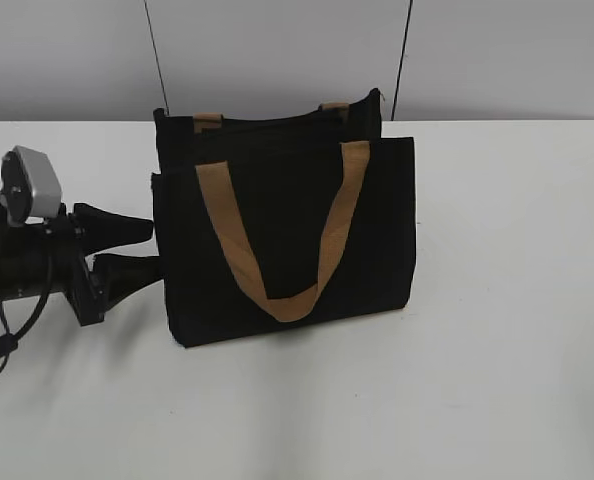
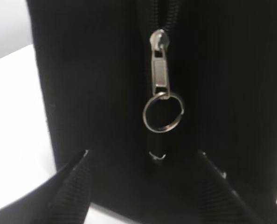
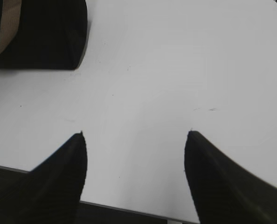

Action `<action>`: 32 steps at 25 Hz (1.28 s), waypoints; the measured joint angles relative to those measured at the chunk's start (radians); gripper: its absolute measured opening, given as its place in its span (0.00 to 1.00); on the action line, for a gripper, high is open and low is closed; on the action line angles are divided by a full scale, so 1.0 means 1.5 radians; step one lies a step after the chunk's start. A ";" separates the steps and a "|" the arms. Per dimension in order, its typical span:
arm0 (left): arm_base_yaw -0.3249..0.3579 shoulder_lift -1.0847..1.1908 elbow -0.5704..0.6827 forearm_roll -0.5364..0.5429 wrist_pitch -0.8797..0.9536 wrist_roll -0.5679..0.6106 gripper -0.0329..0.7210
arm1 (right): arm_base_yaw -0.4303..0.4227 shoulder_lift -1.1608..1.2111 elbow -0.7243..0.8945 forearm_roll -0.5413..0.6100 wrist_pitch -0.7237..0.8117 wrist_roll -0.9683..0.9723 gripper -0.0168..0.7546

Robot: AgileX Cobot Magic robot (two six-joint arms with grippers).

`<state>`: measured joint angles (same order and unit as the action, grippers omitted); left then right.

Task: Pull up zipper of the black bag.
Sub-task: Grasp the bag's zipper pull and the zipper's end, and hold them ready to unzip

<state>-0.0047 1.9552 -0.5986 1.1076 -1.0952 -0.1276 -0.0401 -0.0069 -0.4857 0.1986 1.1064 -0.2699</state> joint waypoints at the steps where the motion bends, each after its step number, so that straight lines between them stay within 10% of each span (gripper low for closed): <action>1: -0.002 0.002 -0.002 0.003 -0.002 -0.005 0.70 | 0.000 0.000 0.000 0.000 0.000 0.000 0.68; 19: -0.049 0.061 -0.066 -0.024 -0.002 -0.013 0.68 | 0.000 0.000 0.000 0.000 0.000 0.000 0.68; 32: -0.052 0.062 -0.066 -0.020 0.017 -0.014 0.07 | 0.000 0.000 0.000 0.000 0.000 0.001 0.68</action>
<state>-0.0824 2.0476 -0.6973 1.0778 -1.0696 -0.1489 -0.0401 -0.0069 -0.4857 0.1986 1.1064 -0.2690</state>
